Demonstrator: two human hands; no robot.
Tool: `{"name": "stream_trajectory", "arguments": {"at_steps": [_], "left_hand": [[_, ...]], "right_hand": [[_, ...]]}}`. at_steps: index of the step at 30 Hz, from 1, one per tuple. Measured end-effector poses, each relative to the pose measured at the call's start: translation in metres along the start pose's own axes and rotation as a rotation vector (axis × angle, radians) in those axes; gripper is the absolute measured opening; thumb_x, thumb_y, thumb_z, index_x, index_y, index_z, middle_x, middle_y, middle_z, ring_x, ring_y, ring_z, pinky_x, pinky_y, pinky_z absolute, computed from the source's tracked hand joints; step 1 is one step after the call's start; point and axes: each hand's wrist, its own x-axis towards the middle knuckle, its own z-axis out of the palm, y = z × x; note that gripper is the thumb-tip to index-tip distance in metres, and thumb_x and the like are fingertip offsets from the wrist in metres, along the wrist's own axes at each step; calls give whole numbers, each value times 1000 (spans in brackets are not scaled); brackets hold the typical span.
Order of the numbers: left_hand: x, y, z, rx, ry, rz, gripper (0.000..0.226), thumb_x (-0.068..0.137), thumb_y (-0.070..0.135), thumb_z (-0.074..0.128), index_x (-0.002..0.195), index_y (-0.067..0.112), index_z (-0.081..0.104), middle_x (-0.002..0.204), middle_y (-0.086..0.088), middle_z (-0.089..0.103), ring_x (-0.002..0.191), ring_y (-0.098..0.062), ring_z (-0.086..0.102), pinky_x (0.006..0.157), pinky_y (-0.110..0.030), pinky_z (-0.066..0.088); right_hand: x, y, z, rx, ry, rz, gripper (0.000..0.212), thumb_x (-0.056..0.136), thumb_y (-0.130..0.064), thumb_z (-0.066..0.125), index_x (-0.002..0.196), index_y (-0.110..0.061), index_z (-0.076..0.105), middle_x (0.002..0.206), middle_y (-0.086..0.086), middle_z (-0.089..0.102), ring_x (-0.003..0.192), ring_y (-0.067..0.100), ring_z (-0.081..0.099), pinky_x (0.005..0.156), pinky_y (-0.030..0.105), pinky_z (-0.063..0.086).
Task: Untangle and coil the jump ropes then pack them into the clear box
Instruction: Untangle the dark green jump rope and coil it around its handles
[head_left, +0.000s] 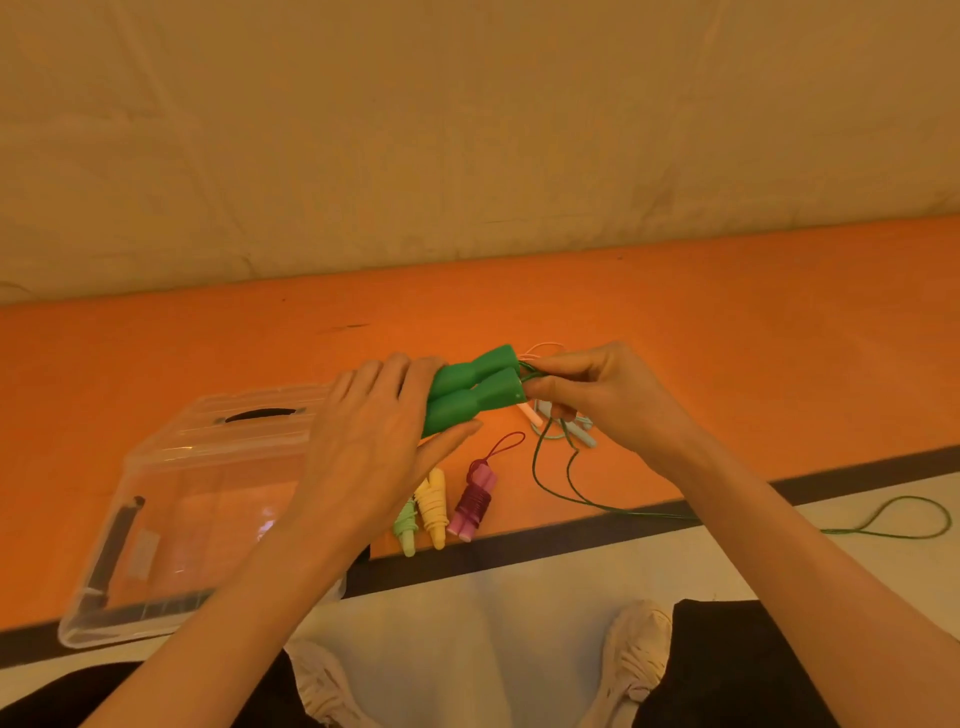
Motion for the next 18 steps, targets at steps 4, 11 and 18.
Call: {"name": "stream_trajectory", "arguments": {"at_steps": [4, 11, 18], "left_hand": [[-4, 6, -7, -125, -4, -82, 59, 85, 73, 33, 104, 23, 57, 84, 7, 62, 63, -22, 58, 50, -29, 35], [-3, -11, -21, -178, -64, -218, 60, 75, 85, 39, 100, 32, 54, 77, 13, 56, 62, -12, 55, 52, -33, 47], [2, 2, -16, -81, -68, -119, 40, 75, 51, 70, 99, 22, 56, 84, 5, 61, 63, -24, 60, 46, -25, 28]], "right_hand": [[1, 11, 1, -57, -7, -3, 22, 84, -5, 70, 102, -17, 74, 74, -7, 69, 56, 2, 52, 53, 17, 40], [-5, 44, -51, -549, 76, 363, 14, 85, 2, 61, 81, -10, 66, 75, 11, 68, 66, 22, 65, 70, 37, 56], [1, 42, -70, -946, 250, 216, 26, 93, -2, 47, 111, 1, 66, 109, 21, 67, 98, 34, 61, 74, 34, 45]]}}
